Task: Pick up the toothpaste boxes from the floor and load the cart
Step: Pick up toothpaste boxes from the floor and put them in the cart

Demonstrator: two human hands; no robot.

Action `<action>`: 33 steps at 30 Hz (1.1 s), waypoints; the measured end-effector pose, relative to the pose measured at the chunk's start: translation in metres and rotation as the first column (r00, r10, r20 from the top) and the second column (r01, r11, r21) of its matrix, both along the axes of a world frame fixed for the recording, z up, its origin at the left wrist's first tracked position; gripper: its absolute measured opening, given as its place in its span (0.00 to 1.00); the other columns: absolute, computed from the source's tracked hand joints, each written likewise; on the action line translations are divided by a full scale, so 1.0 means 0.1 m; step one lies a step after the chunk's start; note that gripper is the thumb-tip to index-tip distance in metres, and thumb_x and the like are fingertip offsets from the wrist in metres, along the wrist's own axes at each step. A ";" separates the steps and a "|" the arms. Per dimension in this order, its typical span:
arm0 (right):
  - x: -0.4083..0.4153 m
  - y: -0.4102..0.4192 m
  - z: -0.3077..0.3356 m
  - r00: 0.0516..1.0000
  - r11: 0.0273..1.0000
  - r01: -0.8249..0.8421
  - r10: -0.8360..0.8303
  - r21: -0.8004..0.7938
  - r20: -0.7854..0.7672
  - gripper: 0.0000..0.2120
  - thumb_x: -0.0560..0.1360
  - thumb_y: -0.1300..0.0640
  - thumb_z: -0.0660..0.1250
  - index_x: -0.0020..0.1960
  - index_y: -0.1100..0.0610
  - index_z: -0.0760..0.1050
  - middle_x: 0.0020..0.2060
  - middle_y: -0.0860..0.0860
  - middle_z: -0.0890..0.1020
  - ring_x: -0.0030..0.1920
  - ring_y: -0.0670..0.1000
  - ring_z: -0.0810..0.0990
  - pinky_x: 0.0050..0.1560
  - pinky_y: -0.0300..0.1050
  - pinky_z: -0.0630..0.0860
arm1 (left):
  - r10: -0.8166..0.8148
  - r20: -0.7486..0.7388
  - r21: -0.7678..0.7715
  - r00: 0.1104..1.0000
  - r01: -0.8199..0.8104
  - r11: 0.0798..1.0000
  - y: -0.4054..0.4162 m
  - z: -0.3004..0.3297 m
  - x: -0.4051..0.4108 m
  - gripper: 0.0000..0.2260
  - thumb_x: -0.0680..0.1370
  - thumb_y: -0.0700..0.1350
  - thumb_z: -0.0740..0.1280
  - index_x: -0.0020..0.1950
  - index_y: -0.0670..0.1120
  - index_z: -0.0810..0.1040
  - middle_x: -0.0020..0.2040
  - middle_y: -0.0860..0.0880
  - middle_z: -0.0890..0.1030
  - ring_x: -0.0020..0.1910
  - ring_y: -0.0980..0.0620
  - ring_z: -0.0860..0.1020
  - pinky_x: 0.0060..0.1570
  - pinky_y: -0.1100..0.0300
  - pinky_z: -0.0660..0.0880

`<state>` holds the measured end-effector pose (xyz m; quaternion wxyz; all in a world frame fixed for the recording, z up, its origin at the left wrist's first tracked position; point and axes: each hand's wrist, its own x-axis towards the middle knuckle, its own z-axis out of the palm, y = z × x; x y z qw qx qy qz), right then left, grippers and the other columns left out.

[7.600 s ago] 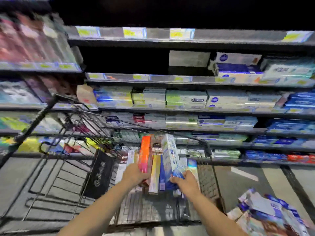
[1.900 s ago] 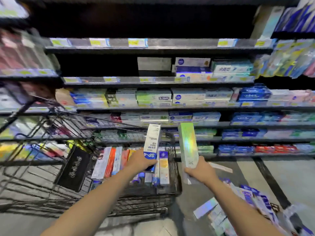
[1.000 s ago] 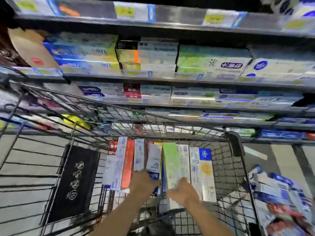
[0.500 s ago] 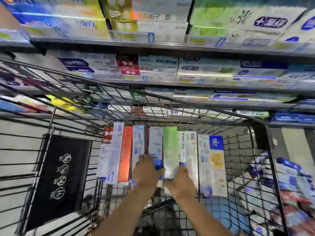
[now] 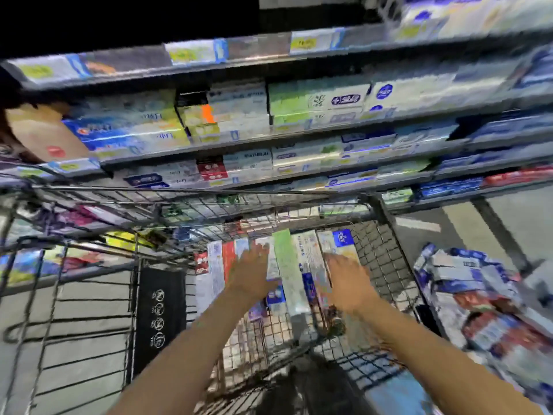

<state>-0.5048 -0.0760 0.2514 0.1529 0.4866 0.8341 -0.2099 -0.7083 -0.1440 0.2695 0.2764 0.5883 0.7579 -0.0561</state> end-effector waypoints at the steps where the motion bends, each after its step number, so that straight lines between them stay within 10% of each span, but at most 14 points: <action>1: 0.13 -0.01 0.15 0.999 1.000 0.013 -0.013 -0.001 -0.029 0.32 0.76 0.43 0.62 0.75 0.56 0.57 0.71 0.53 0.67 0.69 0.56 0.67 0.68 0.50 0.65 | -0.072 -0.020 0.025 0.997 0.072 0.997 0.04 0.17 0.05 0.37 0.77 0.60 0.63 0.78 0.45 0.50 0.75 0.43 0.60 0.73 0.42 0.62 0.69 0.50 0.62; 16: 3.32 -0.85 1.08 0.696 0.690 0.713 -0.718 0.126 -0.015 0.33 0.76 0.45 0.63 0.75 0.55 0.56 0.73 0.54 0.63 0.70 0.54 0.65 0.64 0.48 0.65 | -0.700 -0.103 0.174 0.707 0.706 0.687 0.99 1.22 2.44 0.35 0.73 0.66 0.61 0.72 0.45 0.63 0.70 0.45 0.69 0.68 0.46 0.69 0.63 0.55 0.67; 25: 5.08 -1.80 0.65 0.374 0.374 0.927 -0.916 -0.030 0.142 0.36 0.74 0.42 0.63 0.76 0.53 0.54 0.72 0.54 0.64 0.69 0.57 0.67 0.67 0.54 0.66 | -0.844 -0.046 0.004 0.534 0.845 0.534 1.06 0.81 4.56 0.33 0.77 0.59 0.62 0.76 0.43 0.57 0.74 0.43 0.64 0.72 0.45 0.64 0.68 0.55 0.62; 33: 6.20 -1.71 0.20 0.311 0.284 0.946 -0.931 -0.157 0.190 0.40 0.73 0.44 0.65 0.77 0.52 0.48 0.71 0.54 0.65 0.69 0.57 0.68 0.68 0.54 0.66 | -0.831 0.070 -0.098 0.552 0.833 0.544 1.21 0.30 5.87 0.29 0.78 0.56 0.63 0.73 0.43 0.62 0.70 0.42 0.70 0.67 0.43 0.69 0.62 0.55 0.67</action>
